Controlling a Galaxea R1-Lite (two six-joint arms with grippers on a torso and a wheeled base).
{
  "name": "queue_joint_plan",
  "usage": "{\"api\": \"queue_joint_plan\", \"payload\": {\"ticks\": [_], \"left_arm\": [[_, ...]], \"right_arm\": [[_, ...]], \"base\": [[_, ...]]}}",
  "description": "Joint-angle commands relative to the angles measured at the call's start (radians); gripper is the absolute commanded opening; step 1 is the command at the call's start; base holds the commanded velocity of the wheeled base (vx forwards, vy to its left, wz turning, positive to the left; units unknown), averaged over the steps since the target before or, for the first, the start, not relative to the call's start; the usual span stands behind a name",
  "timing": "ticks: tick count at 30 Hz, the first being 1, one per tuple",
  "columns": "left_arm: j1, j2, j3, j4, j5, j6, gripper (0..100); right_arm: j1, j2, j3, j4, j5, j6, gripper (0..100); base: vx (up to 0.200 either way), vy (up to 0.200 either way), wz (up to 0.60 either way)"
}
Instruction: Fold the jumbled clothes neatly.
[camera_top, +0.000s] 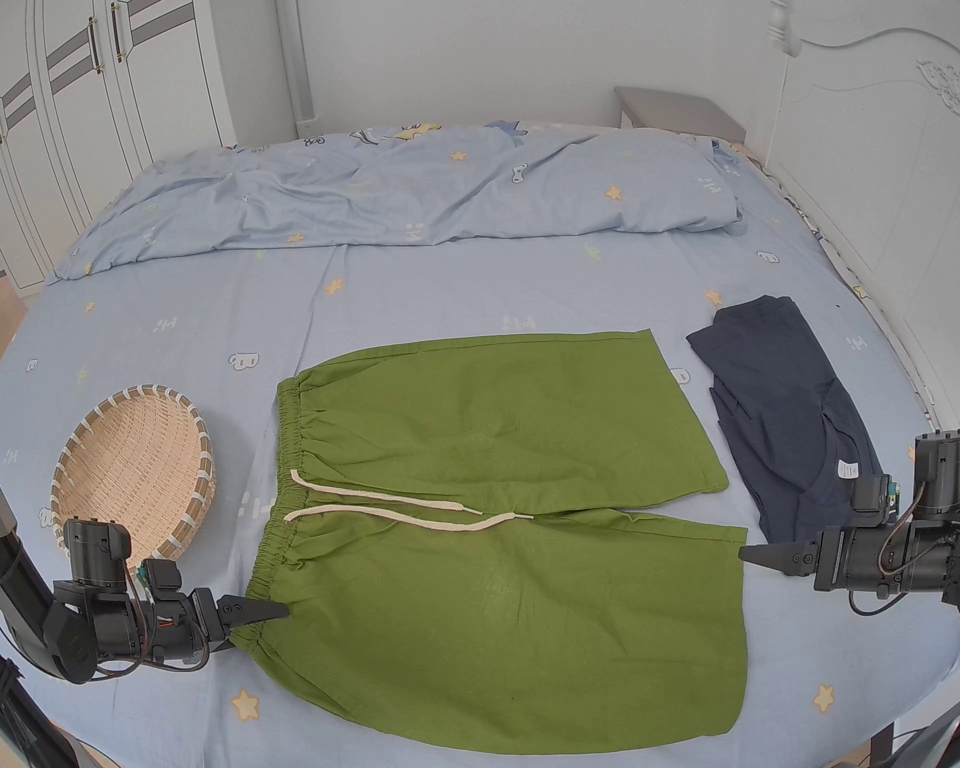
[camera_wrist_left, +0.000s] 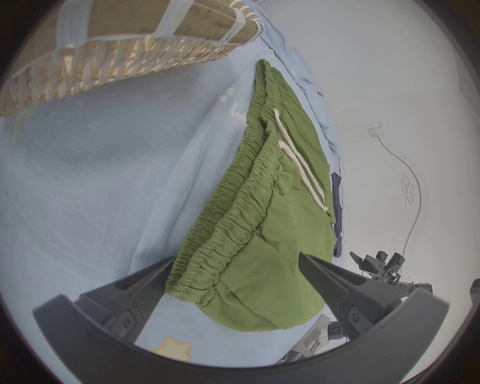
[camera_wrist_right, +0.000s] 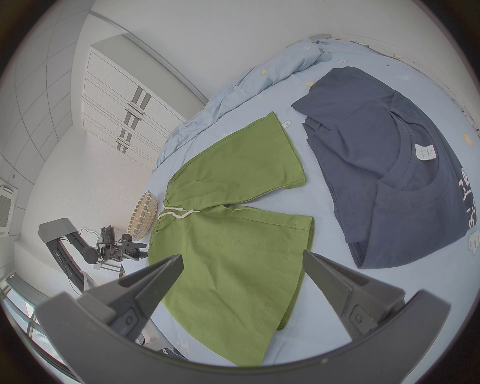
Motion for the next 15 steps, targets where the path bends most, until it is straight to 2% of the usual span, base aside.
{"api": "queue_joint_plan", "payload": {"ticks": [1,12,15], "left_arm": [[-0.004,0.048,0.023,-0.027,0.001,0.0,0],[0.033,0.056,0.156,-0.223,-0.009,0.0,0],[0.058,0.039,0.163,-0.191,-0.011,0.029,0]], "right_arm": [[0.001,0.003,0.0,-0.001,0.001,-0.001,100],[-0.001,0.005,0.002,-0.001,0.001,0.001,100],[0.002,0.003,0.022,-0.001,0.001,-0.001,100]], "base": [[0.0,0.0,0.0],[0.0,0.0,0.0],[0.0,0.0,0.0]]}}
